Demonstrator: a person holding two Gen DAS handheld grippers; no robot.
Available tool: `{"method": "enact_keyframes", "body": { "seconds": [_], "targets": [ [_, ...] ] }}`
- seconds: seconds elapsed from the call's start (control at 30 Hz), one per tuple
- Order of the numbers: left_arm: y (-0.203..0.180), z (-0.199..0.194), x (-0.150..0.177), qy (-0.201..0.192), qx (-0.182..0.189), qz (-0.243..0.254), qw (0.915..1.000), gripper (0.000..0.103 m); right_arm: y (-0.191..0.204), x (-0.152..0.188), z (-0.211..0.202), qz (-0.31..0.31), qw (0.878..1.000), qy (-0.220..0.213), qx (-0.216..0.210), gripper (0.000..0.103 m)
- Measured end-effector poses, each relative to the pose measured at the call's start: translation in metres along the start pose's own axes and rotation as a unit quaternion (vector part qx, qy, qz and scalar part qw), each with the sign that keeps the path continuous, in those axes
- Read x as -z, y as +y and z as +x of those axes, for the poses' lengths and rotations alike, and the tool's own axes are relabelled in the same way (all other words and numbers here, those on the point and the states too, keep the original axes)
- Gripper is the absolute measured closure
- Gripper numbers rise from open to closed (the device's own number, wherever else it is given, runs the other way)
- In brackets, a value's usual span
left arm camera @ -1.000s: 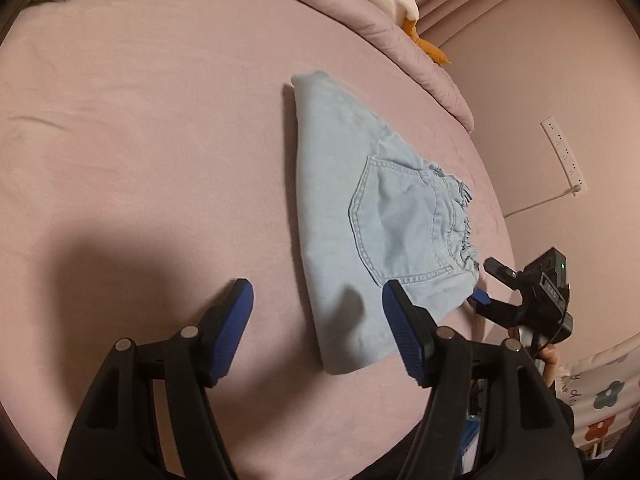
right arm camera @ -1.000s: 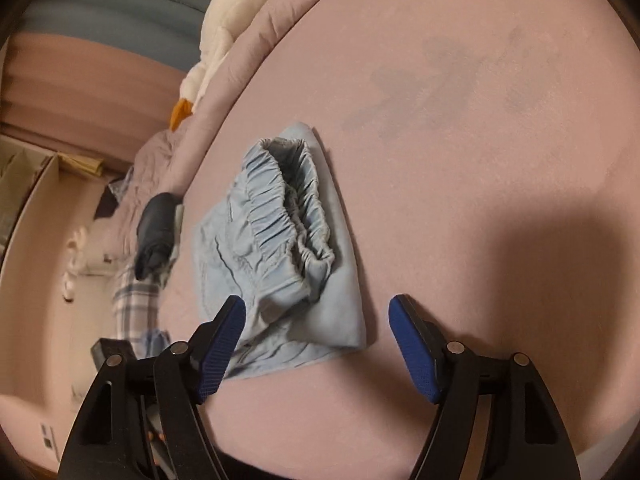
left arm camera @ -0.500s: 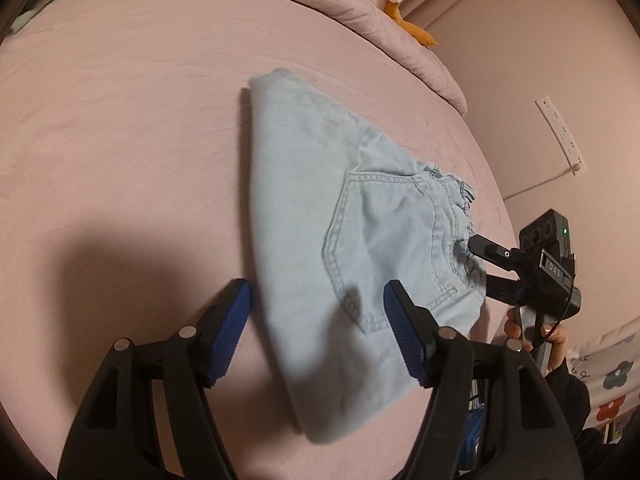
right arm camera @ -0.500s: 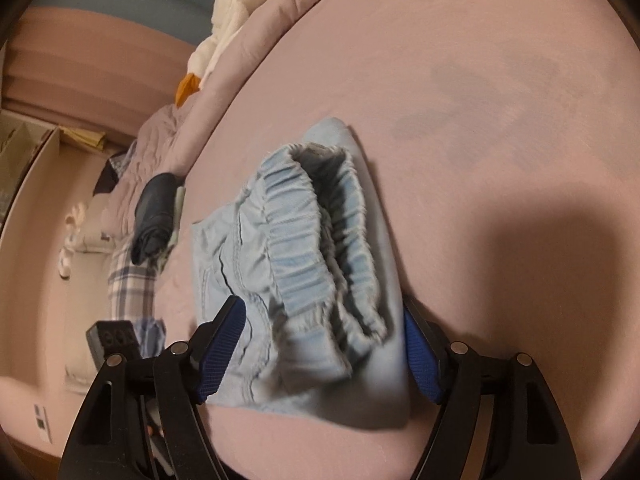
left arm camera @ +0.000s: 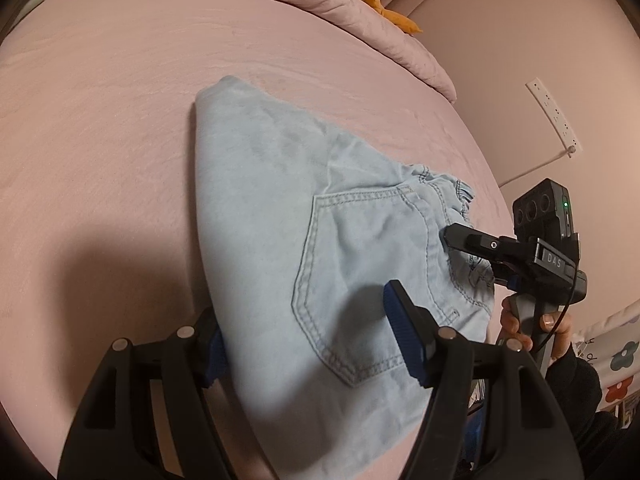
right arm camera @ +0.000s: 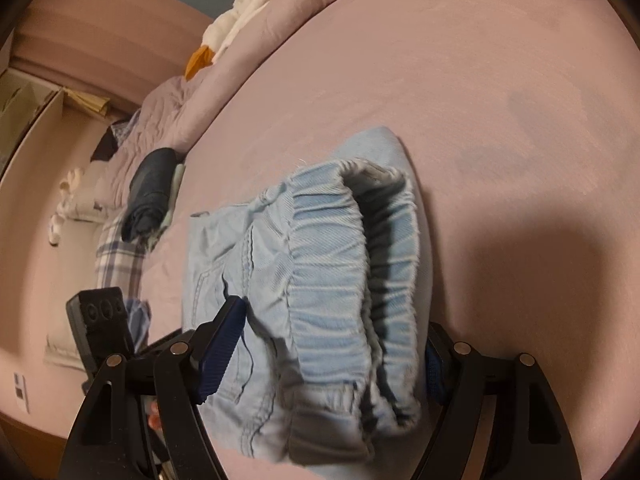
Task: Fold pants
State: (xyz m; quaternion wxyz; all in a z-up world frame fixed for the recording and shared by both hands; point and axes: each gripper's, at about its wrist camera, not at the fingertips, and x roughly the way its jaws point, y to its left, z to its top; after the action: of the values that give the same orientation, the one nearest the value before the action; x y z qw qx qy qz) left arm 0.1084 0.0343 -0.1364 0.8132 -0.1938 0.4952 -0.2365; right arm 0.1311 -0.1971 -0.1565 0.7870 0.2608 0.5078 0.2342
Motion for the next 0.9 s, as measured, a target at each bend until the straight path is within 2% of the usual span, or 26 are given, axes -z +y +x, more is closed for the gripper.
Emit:
{"method": "enact_keyframes", "body": {
  "seconds": [0.23, 0.43, 0.53, 0.6, 0.7, 0.83, 0.9],
  "targets": [
    [-0.004, 0.002, -0.002, -0.001, -0.005, 0.009, 1.0, 0.036, 0.007, -0.004, 0.005, -0.017, 1.0, -0.004, 0.015, 0.024],
    [-0.008, 0.002, -0.004, -0.002, -0.022, 0.014, 0.9997, 0.044, 0.015, 0.001, 0.003, -0.04, 0.998, -0.018, 0.039, 0.026],
    [-0.01, 0.002, -0.003, -0.003, -0.034, 0.018, 0.9992, 0.05, 0.018, 0.003, 0.001, -0.047, 0.997, -0.027, 0.054, 0.031],
    [-0.01, 0.001, -0.003, -0.006, -0.049, 0.019, 0.9986, 0.062, 0.021, 0.005, 0.001, -0.052, 0.996, -0.032, 0.061, 0.036],
    [-0.011, -0.001, -0.003, -0.012, -0.064, 0.022, 0.9976, 0.072, 0.026, 0.007, -0.001, -0.061, 0.995, -0.04, 0.074, 0.041],
    [-0.015, -0.007, -0.002, -0.025, -0.074, 0.03, 0.9965, 0.079, 0.037, 0.009, -0.004, -0.081, 0.991, -0.051, 0.091, 0.047],
    [-0.02, -0.01, -0.001, -0.032, -0.078, 0.038, 0.9957, 0.085, 0.045, 0.011, -0.007, -0.097, 0.989, -0.061, 0.099, 0.052]
  ]
}}
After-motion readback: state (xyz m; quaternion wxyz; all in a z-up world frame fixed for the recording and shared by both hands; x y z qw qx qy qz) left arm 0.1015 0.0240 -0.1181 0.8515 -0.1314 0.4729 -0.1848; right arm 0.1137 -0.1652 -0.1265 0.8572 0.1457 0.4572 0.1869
